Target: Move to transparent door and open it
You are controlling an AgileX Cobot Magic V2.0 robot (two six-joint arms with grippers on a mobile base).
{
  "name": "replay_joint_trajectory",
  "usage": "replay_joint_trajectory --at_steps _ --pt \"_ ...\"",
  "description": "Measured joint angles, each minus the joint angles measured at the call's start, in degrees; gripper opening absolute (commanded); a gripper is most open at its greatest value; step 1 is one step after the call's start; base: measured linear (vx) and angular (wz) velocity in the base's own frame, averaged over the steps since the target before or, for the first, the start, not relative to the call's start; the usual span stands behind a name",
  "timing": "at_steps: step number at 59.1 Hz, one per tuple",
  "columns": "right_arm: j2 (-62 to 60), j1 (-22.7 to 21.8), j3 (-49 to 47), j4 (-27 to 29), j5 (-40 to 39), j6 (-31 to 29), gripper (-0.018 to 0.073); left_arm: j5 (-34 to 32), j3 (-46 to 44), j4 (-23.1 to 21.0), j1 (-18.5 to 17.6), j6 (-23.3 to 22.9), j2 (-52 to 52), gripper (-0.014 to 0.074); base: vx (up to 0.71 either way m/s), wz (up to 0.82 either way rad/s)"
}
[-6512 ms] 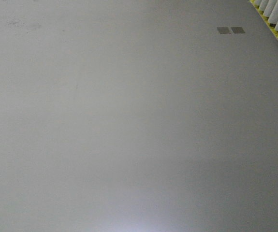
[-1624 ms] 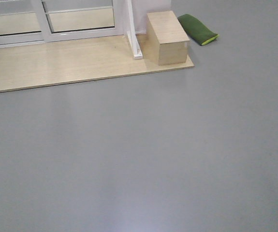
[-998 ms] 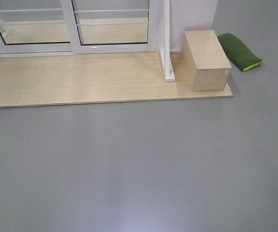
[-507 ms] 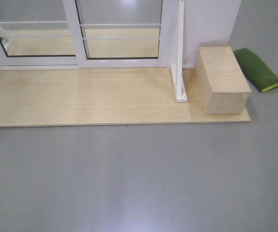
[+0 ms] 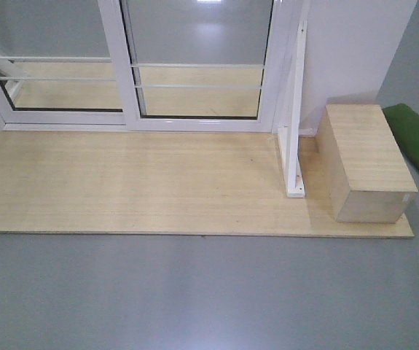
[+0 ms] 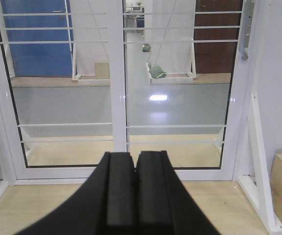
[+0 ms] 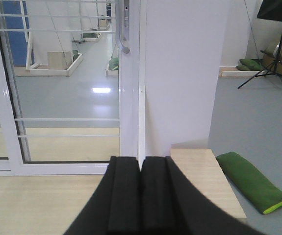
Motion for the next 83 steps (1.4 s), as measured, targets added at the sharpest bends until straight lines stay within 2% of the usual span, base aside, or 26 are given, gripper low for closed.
replay_joint_trajectory --at_steps 83 --pt "0.0 0.0 0.0 0.0 0.0 0.0 -0.0006 0.0 0.0 0.0 0.0 0.0 0.0 -0.0006 0.4 0.02"
